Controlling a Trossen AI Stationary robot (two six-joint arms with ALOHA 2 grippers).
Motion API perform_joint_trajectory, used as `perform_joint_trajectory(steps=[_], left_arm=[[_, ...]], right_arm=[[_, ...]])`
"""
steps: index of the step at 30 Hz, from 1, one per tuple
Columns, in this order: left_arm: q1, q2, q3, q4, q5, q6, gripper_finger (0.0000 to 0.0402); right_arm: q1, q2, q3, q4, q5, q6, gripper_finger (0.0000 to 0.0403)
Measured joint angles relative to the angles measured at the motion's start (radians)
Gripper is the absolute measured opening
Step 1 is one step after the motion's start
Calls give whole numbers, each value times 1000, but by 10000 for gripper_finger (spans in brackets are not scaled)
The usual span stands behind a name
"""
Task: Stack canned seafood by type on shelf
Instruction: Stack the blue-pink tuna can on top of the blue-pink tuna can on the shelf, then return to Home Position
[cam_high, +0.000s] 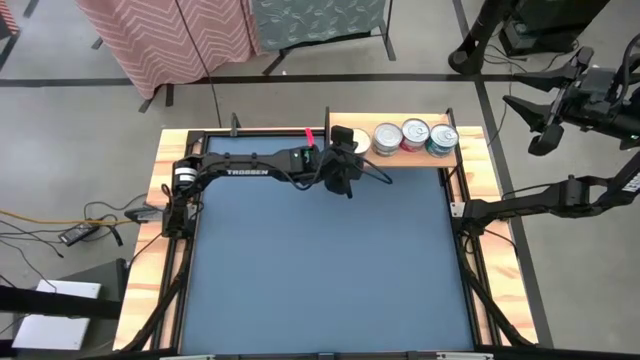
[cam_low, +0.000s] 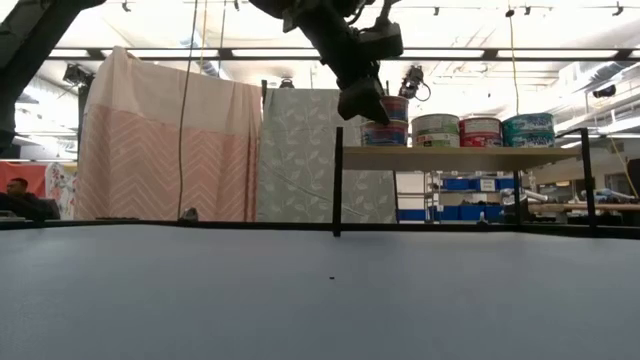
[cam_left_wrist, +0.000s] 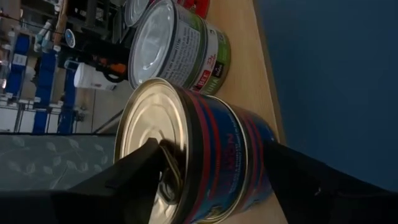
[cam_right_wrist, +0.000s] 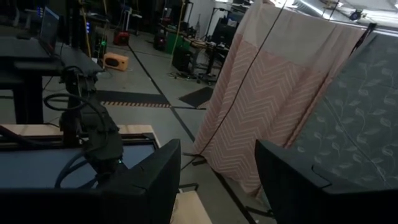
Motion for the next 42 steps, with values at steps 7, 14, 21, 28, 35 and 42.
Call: perform_joint_trajectory(steps=[7, 14, 21, 28, 35, 42], left_arm=[[-7, 1, -1, -6, -61, -11, 293], [-33, 5, -3, 37, -117, -13, 294], [-62, 5, -3, 59, -142, -40, 294], [-60, 5, 21, 79, -167, -38, 294], [-50, 3, 52, 81, -201, -36, 294], [-58, 3, 58, 72, -214, -35, 294]], right_arm=[[0, -2, 0, -1, 0, 14, 217], [0, -9, 0, -1, 0, 14, 217], [0, -15, 0, -1, 0, 25, 217], [0, -15, 0, -1, -1, 25, 217], [0, -15, 0, -18, -25, 42, 217], [0, -15, 0, -39, -26, 52, 217]])
